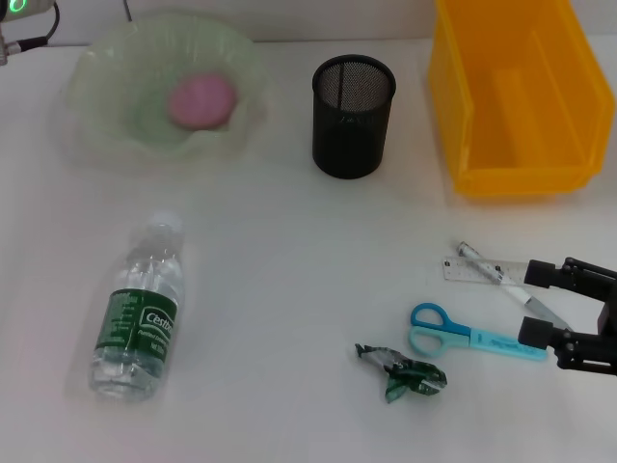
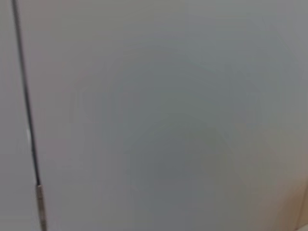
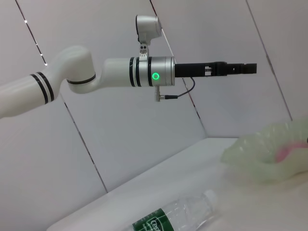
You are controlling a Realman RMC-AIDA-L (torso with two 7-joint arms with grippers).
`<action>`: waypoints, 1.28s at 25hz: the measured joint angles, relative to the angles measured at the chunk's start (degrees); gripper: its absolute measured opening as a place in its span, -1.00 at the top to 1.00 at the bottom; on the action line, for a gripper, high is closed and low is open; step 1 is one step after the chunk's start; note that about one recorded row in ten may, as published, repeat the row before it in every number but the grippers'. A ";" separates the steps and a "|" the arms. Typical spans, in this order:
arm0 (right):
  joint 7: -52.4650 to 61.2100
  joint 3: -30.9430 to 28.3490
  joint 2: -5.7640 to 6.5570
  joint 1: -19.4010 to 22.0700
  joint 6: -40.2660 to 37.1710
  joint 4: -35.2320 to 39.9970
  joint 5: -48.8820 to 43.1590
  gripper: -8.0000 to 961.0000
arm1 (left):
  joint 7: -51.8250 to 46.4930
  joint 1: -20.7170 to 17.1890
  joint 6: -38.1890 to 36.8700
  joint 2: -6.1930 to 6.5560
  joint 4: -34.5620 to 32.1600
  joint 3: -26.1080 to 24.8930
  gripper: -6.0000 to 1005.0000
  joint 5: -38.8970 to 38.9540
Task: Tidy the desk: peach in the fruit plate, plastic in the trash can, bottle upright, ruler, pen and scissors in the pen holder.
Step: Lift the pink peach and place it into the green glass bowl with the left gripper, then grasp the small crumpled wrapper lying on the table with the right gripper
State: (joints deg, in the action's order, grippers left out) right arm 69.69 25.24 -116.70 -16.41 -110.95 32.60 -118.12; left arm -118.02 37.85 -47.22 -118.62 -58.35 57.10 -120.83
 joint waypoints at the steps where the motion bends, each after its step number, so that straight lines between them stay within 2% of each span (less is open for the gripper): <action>1: 0.00 0.02 -0.04 -0.01 0.01 0.00 -0.01 -0.71 | 0.00 -0.15 0.37 0.00 0.00 0.09 0.50 0.04; 6: 0.00 0.07 -0.13 -0.02 0.07 0.00 -0.04 -0.70 | -0.11 -2.23 2.09 0.01 -0.66 0.10 0.32 0.66; 9: 0.01 -0.08 -0.13 -0.02 0.03 0.00 -0.01 -0.70 | -0.57 -4.27 -2.66 0.37 -2.39 -0.13 0.13 3.64; 10: 0.01 -0.24 -0.13 -0.03 -0.01 0.01 0.05 -0.70 | -0.61 -4.90 -7.50 0.84 -3.27 -0.26 0.05 4.81; 12: 0.72 -0.61 -0.12 -0.12 0.01 0.00 0.16 -0.70 | -0.61 -4.90 -7.50 0.84 -3.27 -0.26 -0.11 4.81; 13: 1.77 -1.57 0.02 -0.33 0.09 0.04 0.29 -0.70 | -0.61 -5.26 -11.47 1.15 -3.81 -0.34 -0.18 5.41; 14: 1.77 -1.57 0.02 -0.33 0.09 0.04 0.29 -0.70 | -0.10 -5.92 -22.60 1.91 -4.48 -0.37 -0.25 5.71; 15: 2.45 -2.38 0.15 -0.45 0.10 0.13 0.38 -0.70 | 0.94 -6.63 -28.11 2.07 -4.65 -0.40 -0.32 5.78; 17: 4.80 -5.25 0.51 -1.09 0.05 0.60 0.45 -0.70 | 0.94 -6.63 -28.11 2.07 -4.65 -0.40 -0.45 5.78; 18: 6.55 -6.76 0.86 -1.68 -0.03 1.14 0.48 -0.70 | 2.21 -7.38 -33.19 2.09 -4.80 -0.49 -0.52 6.00; 19: 8.92 -7.64 1.17 -2.29 -0.18 2.24 0.47 -0.70 | 5.93 -9.56 -43.84 1.67 -4.80 -1.11 -0.58 7.18; 20: 11.34 -8.19 1.56 -3.02 -0.31 3.74 0.49 -0.70 | 7.92 -10.52 -47.56 1.42 -4.61 -1.41 -0.59 7.59; 22: 18.93 -7.25 2.29 -5.01 -0.74 9.59 0.15 -0.70 | 7.92 -10.52 -47.56 1.42 -4.61 -1.41 -0.60 7.59; 23: 28.15 -3.61 2.87 -7.16 -1.55 17.78 -0.73 -0.70 | 9.67 -11.40 -50.59 1.16 -4.49 -1.64 -0.61 7.86; 24: 28.15 -3.61 2.87 -7.16 -1.55 17.78 -0.73 -0.70 | 9.67 -11.40 -50.59 1.16 -4.49 -1.64 -0.61 7.86; 25: 33.39 -0.56 3.08 -8.36 -2.14 23.00 -1.33 -0.70 | 9.67 -11.40 -50.59 1.16 -4.49 -1.64 -0.61 7.86; 26: 38.63 2.77 3.28 -9.44 -2.86 28.33 -1.88 -0.69 | 12.35 -13.28 -55.42 0.74 -4.38 -1.97 -0.60 8.43; 27: 43.25 6.55 3.44 -10.50 -3.71 34.04 -2.57 -0.69 | 13.28 -13.88 -56.43 0.71 -4.16 -2.00 -0.60 8.69; 30: 53.41 17.67 3.67 -13.85 -6.74 48.59 -5.23 -0.69 | 14.02 -14.84 -57.23 0.75 -3.83 -2.17 -0.60 8.88; 32: 56.23 24.22 3.43 -16.06 -9.22 54.45 -7.19 -0.69 | 14.12 -15.07 -57.38 0.78 -3.75 -2.64 -0.60 8.91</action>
State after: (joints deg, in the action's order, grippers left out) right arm 125.93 49.46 -113.27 -32.47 -120.16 87.06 -125.31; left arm -103.90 22.78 -104.60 -117.84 -62.10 54.46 -111.91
